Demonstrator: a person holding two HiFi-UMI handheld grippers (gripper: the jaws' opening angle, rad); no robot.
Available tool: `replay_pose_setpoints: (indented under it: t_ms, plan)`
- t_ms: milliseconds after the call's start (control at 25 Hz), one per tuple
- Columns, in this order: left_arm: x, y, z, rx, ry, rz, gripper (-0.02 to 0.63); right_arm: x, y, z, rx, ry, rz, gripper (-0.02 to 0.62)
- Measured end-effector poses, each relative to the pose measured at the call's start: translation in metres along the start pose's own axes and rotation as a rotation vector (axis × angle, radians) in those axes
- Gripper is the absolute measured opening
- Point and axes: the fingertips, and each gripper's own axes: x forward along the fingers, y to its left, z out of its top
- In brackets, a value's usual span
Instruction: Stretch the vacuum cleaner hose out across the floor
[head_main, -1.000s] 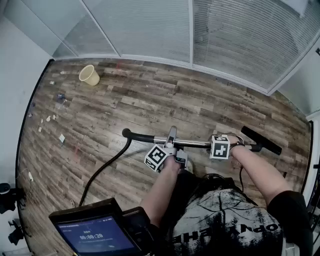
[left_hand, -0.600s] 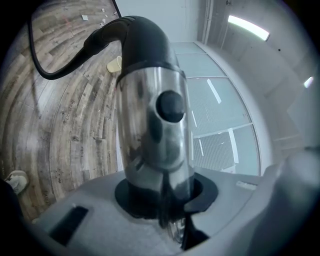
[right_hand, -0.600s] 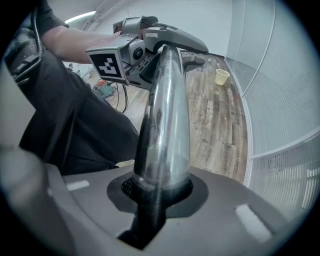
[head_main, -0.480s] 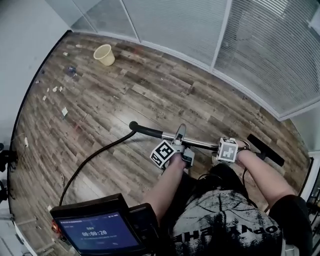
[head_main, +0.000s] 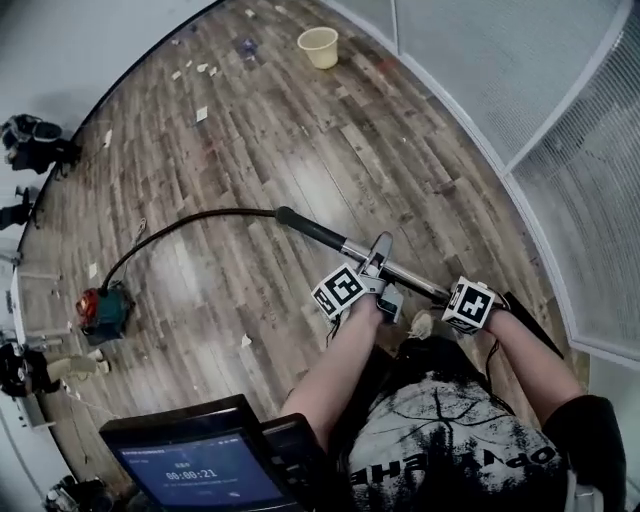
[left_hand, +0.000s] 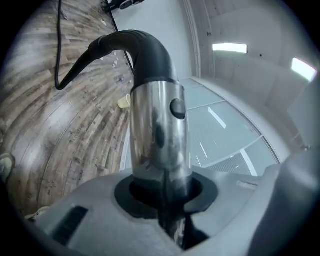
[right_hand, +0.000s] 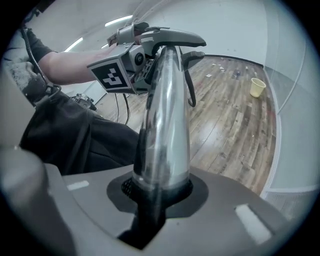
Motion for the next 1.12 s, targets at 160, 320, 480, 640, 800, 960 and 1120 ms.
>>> replay_pose_setpoints:
  t_ms: [160, 320, 480, 640, 800, 960, 1120]
  plan:
    - [-0.006, 0.001, -0.004, -0.009, -0.100, 0.049, 0.075, -0.007, -0.007, -0.012, -0.081, 0.025, 0.046, 0.078]
    - [-0.024, 0.008, -0.026, -0.015, -0.160, 0.082, 0.075, -0.003, 0.005, -0.033, -0.133, 0.035, 0.090, 0.078]
    - [-0.036, 0.005, -0.039, -0.025, -0.203, 0.088, 0.075, -0.007, 0.013, -0.048, -0.168, 0.054, 0.100, 0.078]
    - [-0.055, -0.006, -0.056, -0.019, -0.237, 0.072, 0.074, -0.013, 0.029, -0.063, -0.203, 0.065, 0.082, 0.078]
    - [-0.078, -0.017, -0.078, -0.008, -0.265, 0.054, 0.074, -0.016, 0.050, -0.082, -0.232, 0.067, 0.057, 0.078]
    - [-0.105, -0.027, -0.111, 0.001, -0.278, 0.042, 0.072, -0.016, 0.083, -0.108, -0.235, 0.052, 0.027, 0.078]
    - [-0.125, -0.040, -0.155, -0.002, -0.276, 0.021, 0.072, -0.023, 0.115, -0.146, -0.217, 0.049, 0.003, 0.078]
